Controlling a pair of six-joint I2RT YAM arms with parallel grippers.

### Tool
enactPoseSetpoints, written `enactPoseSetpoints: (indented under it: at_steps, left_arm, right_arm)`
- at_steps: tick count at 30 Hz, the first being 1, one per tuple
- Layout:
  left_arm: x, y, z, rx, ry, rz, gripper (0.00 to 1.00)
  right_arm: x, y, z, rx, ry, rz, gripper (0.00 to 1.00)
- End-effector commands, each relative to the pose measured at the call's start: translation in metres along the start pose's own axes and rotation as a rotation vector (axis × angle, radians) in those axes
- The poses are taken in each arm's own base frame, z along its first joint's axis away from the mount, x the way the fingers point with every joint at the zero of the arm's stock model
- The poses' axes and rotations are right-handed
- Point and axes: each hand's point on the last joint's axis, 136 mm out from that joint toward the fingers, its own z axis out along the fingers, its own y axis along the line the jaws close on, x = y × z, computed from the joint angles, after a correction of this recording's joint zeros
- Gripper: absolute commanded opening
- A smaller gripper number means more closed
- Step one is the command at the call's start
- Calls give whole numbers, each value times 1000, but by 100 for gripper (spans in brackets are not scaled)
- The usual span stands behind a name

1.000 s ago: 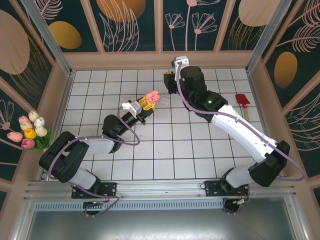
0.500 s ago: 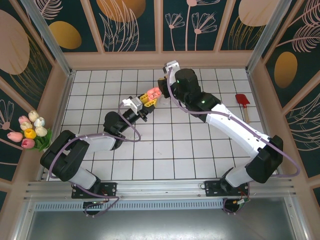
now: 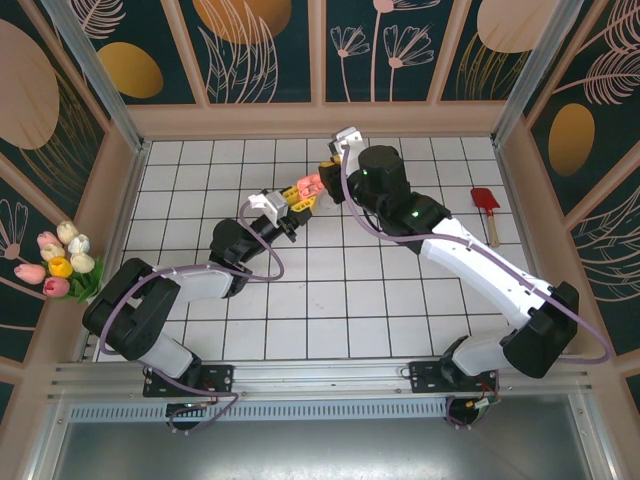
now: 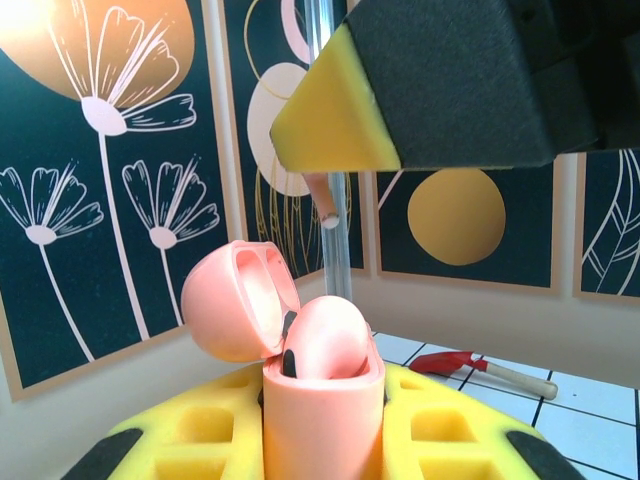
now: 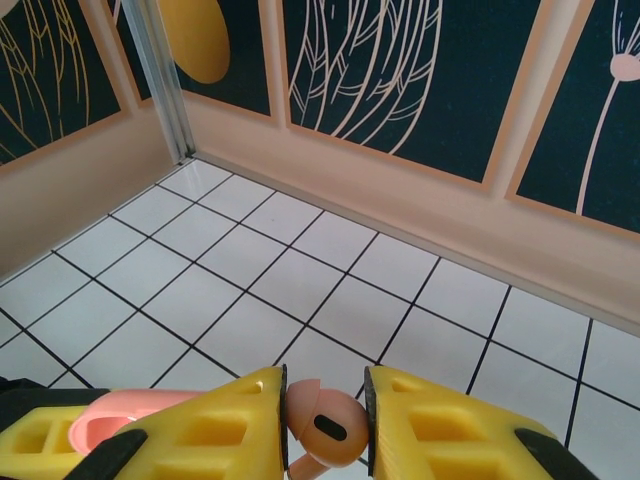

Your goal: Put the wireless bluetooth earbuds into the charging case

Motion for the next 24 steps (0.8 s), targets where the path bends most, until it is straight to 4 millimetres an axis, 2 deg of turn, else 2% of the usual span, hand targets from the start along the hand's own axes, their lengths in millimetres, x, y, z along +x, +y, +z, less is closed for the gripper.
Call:
enactPoseSetpoints:
  at_steps: [1,8,24]
  left_arm:
    - [-13,-1,7,11,-41,-6,0]
    - [-16,-1,8,10,-47,-2,0]
    - [-18,0,9,6,-55,0,0]
  right_arm:
    - [-11,10,-8,-44,-46,-9,24]
    - [-1,18,-2,-71,-21,2,24]
    - [13,20,7,-76,11,19,23]
